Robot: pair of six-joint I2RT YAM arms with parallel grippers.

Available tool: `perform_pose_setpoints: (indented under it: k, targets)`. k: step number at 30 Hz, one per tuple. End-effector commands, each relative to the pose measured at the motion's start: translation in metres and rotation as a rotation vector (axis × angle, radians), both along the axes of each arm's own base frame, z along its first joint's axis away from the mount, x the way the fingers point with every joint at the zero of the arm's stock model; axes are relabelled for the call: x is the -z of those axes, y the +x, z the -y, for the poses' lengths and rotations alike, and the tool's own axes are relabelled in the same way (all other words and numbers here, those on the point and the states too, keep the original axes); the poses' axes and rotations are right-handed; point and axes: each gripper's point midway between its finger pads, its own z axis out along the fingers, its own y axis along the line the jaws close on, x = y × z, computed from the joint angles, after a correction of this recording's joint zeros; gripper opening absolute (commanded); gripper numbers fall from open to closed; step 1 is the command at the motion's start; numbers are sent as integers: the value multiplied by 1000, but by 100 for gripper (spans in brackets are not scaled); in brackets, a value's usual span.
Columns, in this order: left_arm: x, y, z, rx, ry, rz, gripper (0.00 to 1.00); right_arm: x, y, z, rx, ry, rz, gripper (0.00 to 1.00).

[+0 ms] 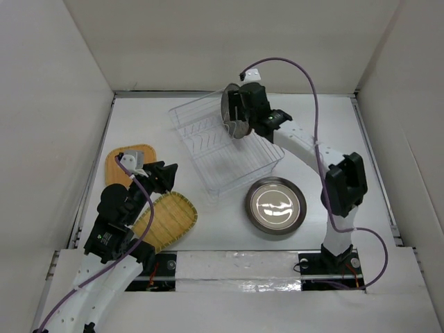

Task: Load the plates into the dish rack

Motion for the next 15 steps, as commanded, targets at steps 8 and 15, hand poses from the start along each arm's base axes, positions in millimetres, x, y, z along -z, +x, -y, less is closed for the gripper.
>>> perform_pose_setpoints:
  k: [8,15]
  targets:
    - [-11,-3,4,25,-18,40,45,-65,-106,85,-27,343,81,10]
    - [-14,-5,8,48,-22,49,45,67,-203,105,-41,403,-291,0]
